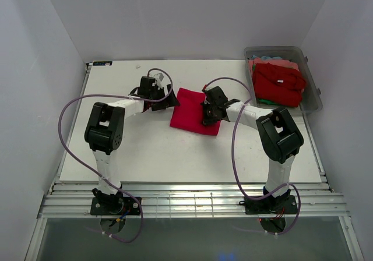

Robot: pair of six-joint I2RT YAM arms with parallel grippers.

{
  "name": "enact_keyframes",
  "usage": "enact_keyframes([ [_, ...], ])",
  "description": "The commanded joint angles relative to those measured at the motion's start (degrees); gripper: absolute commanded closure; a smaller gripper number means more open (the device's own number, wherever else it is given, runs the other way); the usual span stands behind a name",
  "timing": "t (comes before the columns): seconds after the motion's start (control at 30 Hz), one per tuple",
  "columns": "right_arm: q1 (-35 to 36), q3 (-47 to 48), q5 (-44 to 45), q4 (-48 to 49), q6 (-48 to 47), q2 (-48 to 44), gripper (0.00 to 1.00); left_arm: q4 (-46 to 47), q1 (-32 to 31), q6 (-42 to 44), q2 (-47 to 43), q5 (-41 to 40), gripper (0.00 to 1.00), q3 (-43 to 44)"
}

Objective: Fold and stack the t-shirts
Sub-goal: Put the neatly folded tshirt into the corner of the board with the left arm

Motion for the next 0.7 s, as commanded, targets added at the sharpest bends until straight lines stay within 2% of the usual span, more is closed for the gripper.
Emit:
enact_keyframes([
  [0.0,0.3,-0.5,1.3,-5.7,-0.7,0.5,0.92,-1.7,1.1,3.1,2.2,8.9,0.02,3.7],
  [0.3,0.7,1.4,3.6,-7.3,-1.3,0.9,0.92,-0.3,2.2,4.5,6.6,23.4,0.02,1.7],
  [0.5,1.0,2.2,3.6,-7.5,-1.4,1.4,0.92,-0.2,-1.1,6.7,5.2,23.3,0.02,-3.0],
  [0.67,1.0,2.7,3.5,-7.5,-1.1,2.0,0.92,1.8,-5.5,4.5,5.6,22.3,0.02,-4.3],
])
